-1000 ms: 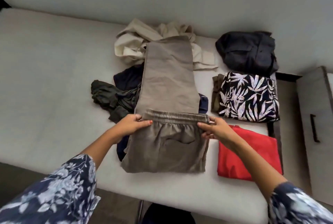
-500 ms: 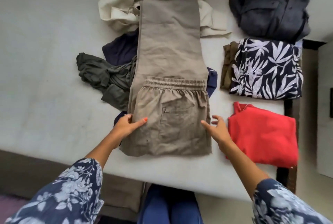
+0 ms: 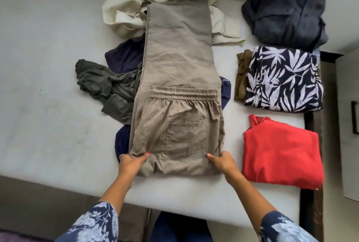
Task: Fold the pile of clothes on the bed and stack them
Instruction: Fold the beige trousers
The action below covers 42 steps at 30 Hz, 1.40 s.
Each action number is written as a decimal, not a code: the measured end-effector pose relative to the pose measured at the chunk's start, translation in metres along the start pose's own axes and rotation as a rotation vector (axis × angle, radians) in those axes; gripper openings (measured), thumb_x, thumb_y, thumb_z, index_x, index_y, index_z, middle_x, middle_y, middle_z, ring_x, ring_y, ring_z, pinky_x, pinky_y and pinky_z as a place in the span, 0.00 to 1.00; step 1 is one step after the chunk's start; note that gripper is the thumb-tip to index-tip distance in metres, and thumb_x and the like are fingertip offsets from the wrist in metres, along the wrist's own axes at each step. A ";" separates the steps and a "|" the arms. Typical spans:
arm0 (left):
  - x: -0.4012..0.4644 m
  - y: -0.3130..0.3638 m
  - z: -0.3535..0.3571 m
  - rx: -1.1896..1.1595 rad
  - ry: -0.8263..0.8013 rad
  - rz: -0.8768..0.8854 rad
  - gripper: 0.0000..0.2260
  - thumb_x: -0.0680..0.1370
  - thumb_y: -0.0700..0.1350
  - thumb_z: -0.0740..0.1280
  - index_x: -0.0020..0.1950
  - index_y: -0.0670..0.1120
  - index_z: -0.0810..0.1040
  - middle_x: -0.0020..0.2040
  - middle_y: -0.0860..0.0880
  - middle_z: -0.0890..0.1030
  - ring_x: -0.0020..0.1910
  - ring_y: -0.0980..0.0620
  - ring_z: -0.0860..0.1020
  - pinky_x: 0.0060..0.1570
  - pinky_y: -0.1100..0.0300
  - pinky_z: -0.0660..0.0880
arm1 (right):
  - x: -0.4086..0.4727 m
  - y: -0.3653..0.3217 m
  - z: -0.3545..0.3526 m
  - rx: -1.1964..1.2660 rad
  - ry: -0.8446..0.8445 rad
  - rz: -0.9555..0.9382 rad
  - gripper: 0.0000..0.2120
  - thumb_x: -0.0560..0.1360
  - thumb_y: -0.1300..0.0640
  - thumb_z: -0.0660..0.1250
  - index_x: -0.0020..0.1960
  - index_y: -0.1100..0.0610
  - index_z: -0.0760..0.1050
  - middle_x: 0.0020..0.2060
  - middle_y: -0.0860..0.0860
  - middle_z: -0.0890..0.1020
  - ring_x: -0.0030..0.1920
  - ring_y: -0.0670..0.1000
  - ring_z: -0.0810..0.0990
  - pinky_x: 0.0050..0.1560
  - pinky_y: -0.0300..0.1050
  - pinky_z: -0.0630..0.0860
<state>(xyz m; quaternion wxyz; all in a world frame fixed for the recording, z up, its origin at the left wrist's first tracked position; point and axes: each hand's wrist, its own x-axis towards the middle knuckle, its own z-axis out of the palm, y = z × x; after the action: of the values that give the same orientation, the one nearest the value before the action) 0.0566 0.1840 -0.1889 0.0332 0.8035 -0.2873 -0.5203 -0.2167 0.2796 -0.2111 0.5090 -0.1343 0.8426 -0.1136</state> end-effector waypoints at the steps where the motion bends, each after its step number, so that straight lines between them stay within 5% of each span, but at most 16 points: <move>1: -0.004 0.002 0.000 -0.017 0.010 -0.018 0.31 0.67 0.49 0.78 0.61 0.35 0.72 0.57 0.39 0.78 0.57 0.41 0.76 0.59 0.47 0.74 | -0.005 0.000 -0.002 0.000 -0.017 -0.010 0.18 0.74 0.52 0.71 0.55 0.65 0.75 0.51 0.57 0.81 0.52 0.56 0.79 0.44 0.42 0.71; 5: -0.032 0.009 -0.007 -0.042 0.034 -0.089 0.40 0.69 0.43 0.77 0.71 0.32 0.58 0.66 0.35 0.72 0.64 0.38 0.72 0.62 0.46 0.72 | -0.026 0.009 -0.014 -0.009 -0.069 -0.046 0.16 0.74 0.54 0.71 0.55 0.64 0.74 0.52 0.59 0.81 0.52 0.58 0.80 0.52 0.50 0.77; 7: -0.051 0.009 -0.016 0.020 0.024 -0.124 0.46 0.68 0.43 0.78 0.74 0.34 0.50 0.68 0.35 0.69 0.65 0.37 0.70 0.63 0.46 0.71 | -0.042 0.011 -0.026 -0.026 -0.090 -0.047 0.15 0.74 0.54 0.70 0.54 0.63 0.72 0.50 0.59 0.80 0.51 0.58 0.80 0.48 0.51 0.79; 10: -0.095 0.015 -0.038 0.251 -0.213 -0.209 0.33 0.71 0.47 0.75 0.70 0.36 0.65 0.62 0.39 0.75 0.56 0.43 0.75 0.56 0.51 0.74 | -0.080 0.014 -0.053 -0.005 -0.197 0.015 0.13 0.75 0.57 0.70 0.50 0.62 0.69 0.45 0.58 0.78 0.41 0.55 0.80 0.31 0.43 0.78; 13: -0.128 0.017 -0.058 0.515 -0.421 -0.320 0.25 0.74 0.52 0.71 0.65 0.40 0.69 0.62 0.43 0.73 0.59 0.44 0.73 0.56 0.53 0.71 | -0.110 0.025 -0.081 -0.039 -0.330 0.138 0.13 0.72 0.60 0.73 0.49 0.65 0.73 0.40 0.60 0.81 0.35 0.56 0.81 0.33 0.45 0.78; 16: -0.151 0.024 -0.068 0.566 -0.427 -0.284 0.20 0.74 0.53 0.72 0.58 0.43 0.72 0.52 0.45 0.75 0.52 0.47 0.74 0.44 0.58 0.71 | -0.131 0.026 -0.098 0.005 -0.370 0.123 0.20 0.68 0.61 0.76 0.56 0.64 0.73 0.42 0.59 0.83 0.33 0.55 0.81 0.34 0.44 0.76; 20: -0.150 0.041 -0.070 0.424 -0.327 -0.075 0.23 0.71 0.48 0.75 0.60 0.40 0.73 0.45 0.46 0.77 0.42 0.50 0.76 0.33 0.60 0.72 | -0.140 -0.004 -0.114 0.253 -0.294 -0.165 0.33 0.71 0.68 0.72 0.67 0.45 0.62 0.57 0.47 0.75 0.39 0.45 0.79 0.44 0.49 0.80; 23: -0.138 0.074 -0.077 0.165 -0.264 0.042 0.27 0.70 0.39 0.75 0.67 0.41 0.70 0.51 0.43 0.79 0.46 0.46 0.78 0.36 0.58 0.75 | -0.136 -0.039 -0.129 0.399 -0.414 -0.246 0.12 0.74 0.68 0.68 0.54 0.57 0.78 0.48 0.54 0.80 0.32 0.43 0.77 0.31 0.39 0.77; 25: -0.129 0.104 -0.085 0.081 -0.337 0.118 0.36 0.71 0.39 0.74 0.72 0.58 0.61 0.60 0.48 0.74 0.52 0.45 0.78 0.39 0.56 0.78 | -0.128 -0.065 -0.139 0.523 -0.454 -0.202 0.04 0.75 0.65 0.66 0.46 0.60 0.79 0.39 0.54 0.79 0.31 0.44 0.76 0.26 0.36 0.72; 26: -0.127 0.121 -0.089 0.089 -0.408 0.153 0.34 0.72 0.39 0.72 0.69 0.64 0.62 0.61 0.50 0.75 0.53 0.47 0.78 0.41 0.56 0.78 | -0.123 -0.077 -0.144 0.612 -0.449 -0.168 0.03 0.75 0.64 0.66 0.45 0.61 0.79 0.37 0.53 0.79 0.30 0.45 0.76 0.26 0.36 0.72; 28: -0.118 0.159 -0.094 0.100 -0.514 0.167 0.19 0.75 0.41 0.68 0.62 0.60 0.75 0.57 0.50 0.79 0.50 0.51 0.77 0.43 0.59 0.76 | -0.108 -0.107 -0.155 0.819 -0.424 -0.116 0.08 0.75 0.59 0.65 0.42 0.62 0.79 0.32 0.54 0.79 0.27 0.46 0.77 0.26 0.36 0.74; 31: -0.107 0.208 -0.098 -0.062 -0.544 0.024 0.05 0.77 0.43 0.65 0.46 0.44 0.80 0.38 0.44 0.83 0.32 0.52 0.81 0.25 0.66 0.74 | -0.085 -0.151 -0.167 1.040 -0.382 -0.126 0.19 0.79 0.47 0.61 0.40 0.60 0.81 0.31 0.57 0.82 0.29 0.51 0.81 0.28 0.38 0.79; 33: -0.091 0.237 -0.095 -0.204 -0.549 -0.072 0.12 0.78 0.51 0.65 0.49 0.42 0.80 0.37 0.42 0.84 0.30 0.47 0.83 0.19 0.67 0.73 | -0.061 -0.177 -0.167 1.122 -0.349 -0.124 0.23 0.79 0.41 0.58 0.49 0.60 0.78 0.34 0.61 0.83 0.33 0.53 0.84 0.31 0.40 0.81; 38: -0.038 0.275 -0.071 -0.018 -0.514 -0.074 0.41 0.68 0.77 0.50 0.56 0.42 0.76 0.32 0.43 0.79 0.21 0.53 0.74 0.15 0.69 0.62 | 0.005 -0.220 -0.147 1.108 -0.282 -0.036 0.33 0.79 0.36 0.52 0.75 0.57 0.56 0.37 0.64 0.84 0.36 0.57 0.85 0.32 0.43 0.81; 42: -0.014 0.274 -0.057 0.246 -0.427 0.019 0.38 0.65 0.78 0.54 0.57 0.48 0.73 0.29 0.50 0.66 0.23 0.57 0.59 0.21 0.66 0.54 | 0.032 -0.229 -0.131 0.938 -0.200 -0.053 0.26 0.81 0.44 0.55 0.72 0.61 0.59 0.44 0.60 0.80 0.42 0.54 0.80 0.40 0.43 0.77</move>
<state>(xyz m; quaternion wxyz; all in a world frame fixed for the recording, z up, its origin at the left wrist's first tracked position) -0.0159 -0.0514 -0.0549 -0.1216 0.6706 -0.3564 -0.6391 -0.3218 0.0604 -0.1032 0.5900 0.0781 0.6436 -0.4812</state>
